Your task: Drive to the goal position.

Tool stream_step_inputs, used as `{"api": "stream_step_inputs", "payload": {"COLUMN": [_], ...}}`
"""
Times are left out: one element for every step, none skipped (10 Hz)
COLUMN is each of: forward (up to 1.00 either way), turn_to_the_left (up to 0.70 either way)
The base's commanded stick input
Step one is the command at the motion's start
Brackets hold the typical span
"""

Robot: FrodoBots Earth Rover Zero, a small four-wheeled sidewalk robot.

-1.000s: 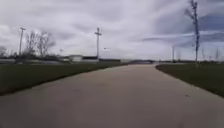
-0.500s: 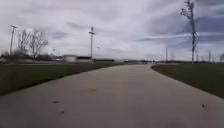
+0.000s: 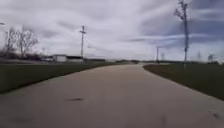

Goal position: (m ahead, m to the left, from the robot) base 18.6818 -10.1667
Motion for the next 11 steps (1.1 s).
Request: {"api": "stream_step_inputs", "payload": {"forward": [1.0, 1.0, 1.0, 1.0, 1.0, 1.0, 1.0, 1.0, 1.0, 1.0, 1.0], "turn_to_the_left": [0.0, 0.0, 0.0, 0.0, 0.0, -0.03, -0.15, -0.27, -0.35, -0.39, -0.29]}}
